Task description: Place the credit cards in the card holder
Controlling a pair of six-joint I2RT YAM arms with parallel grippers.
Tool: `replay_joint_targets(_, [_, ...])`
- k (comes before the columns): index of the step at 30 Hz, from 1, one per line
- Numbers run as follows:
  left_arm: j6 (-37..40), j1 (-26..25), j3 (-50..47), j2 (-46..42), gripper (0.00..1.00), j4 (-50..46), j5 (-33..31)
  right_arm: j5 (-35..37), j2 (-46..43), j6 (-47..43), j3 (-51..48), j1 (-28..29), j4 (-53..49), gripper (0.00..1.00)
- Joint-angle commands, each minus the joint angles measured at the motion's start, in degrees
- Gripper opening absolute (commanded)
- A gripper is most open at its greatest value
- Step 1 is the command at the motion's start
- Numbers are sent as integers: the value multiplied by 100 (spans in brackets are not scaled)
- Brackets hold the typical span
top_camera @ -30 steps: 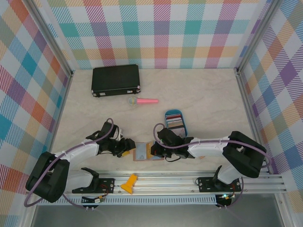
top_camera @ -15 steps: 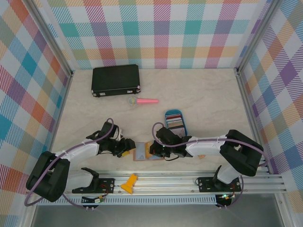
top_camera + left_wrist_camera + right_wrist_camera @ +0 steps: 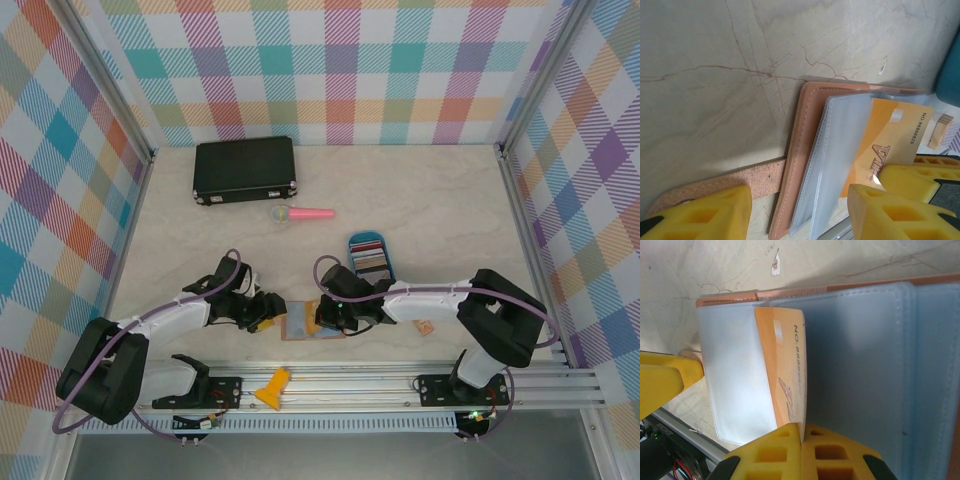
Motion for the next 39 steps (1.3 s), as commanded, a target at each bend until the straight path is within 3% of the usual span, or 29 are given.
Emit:
replay_joint_targets(1, [88, 49, -42, 163, 54, -501, -275, 89, 298, -54, -215, 132, -478, 0])
replay_joint_targets(13, [101, 48, -37, 187, 54, -631, -401, 294, 172, 214, -109, 160, -1242, 0])
replay_joint_targets(21, [99, 48, -36, 208, 54, -673, -419, 89, 628, 195, 88, 168, -1103, 0])
replay_joint_targets(39, [104, 40, -9, 267, 54, -705, -448, 142, 782, 301, 170, 303, -748, 2])
